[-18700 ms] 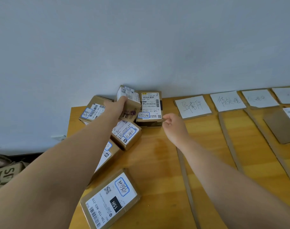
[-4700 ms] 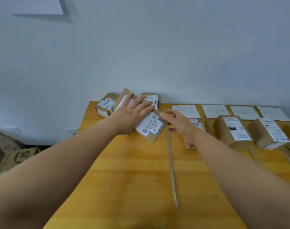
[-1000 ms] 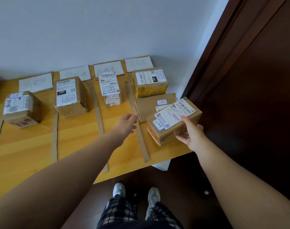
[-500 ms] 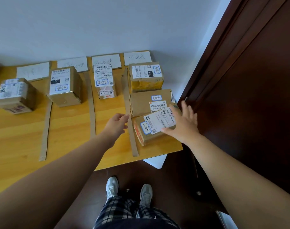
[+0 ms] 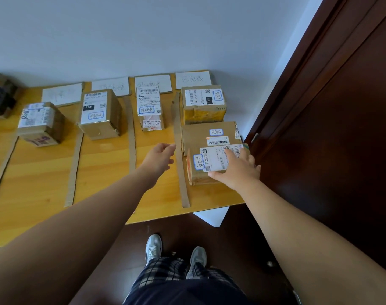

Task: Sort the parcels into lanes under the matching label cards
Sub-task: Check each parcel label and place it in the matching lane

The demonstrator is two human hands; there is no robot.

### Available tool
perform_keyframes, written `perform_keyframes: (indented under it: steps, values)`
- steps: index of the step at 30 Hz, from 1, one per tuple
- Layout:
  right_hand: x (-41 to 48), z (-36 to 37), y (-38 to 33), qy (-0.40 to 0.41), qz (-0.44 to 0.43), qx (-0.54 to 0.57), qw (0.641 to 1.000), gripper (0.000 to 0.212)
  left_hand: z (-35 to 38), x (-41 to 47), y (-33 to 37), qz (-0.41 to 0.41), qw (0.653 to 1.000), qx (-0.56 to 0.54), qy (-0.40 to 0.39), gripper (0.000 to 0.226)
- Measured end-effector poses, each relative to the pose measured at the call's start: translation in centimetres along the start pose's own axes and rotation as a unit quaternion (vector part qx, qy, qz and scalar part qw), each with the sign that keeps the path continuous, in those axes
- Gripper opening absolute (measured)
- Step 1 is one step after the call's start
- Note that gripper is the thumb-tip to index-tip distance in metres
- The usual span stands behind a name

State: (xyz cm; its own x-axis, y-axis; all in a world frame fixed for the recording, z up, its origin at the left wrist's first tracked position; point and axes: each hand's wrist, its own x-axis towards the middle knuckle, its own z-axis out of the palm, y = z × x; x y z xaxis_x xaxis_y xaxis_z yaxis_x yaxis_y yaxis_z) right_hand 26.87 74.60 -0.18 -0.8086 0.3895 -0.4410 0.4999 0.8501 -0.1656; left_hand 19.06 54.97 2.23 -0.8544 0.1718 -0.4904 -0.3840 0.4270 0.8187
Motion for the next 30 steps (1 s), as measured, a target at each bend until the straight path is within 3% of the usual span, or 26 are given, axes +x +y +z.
perform_keyframes:
  steps: [3, 7, 14, 30]
  values:
    - [0.3, -0.5, -0.7, 0.020, -0.004, -0.022, 1.000, 0.091, -0.9, -0.3, 0.1, 0.010, 1.000, 0.012, 0.005, 0.040]
    - [0.5, -1.9, -2.1, 0.102, -0.060, -0.028, 0.993, 0.062, -3.4, -0.6, 0.5, 0.031, 0.999, 0.021, 0.024, 0.035]
    - [0.2, -3.7, -9.9, 0.087, -0.120, 0.026, 0.989, 0.029, -10.7, -0.8, -0.2, 0.077, 0.988, 0.092, 0.098, 0.031]
    - [-2.0, 2.5, -39.7, 0.042, -0.216, 0.087, 0.971, 0.025, -38.9, 1.0, -7.9, 0.050, 0.982, 0.097, 0.153, 0.037]
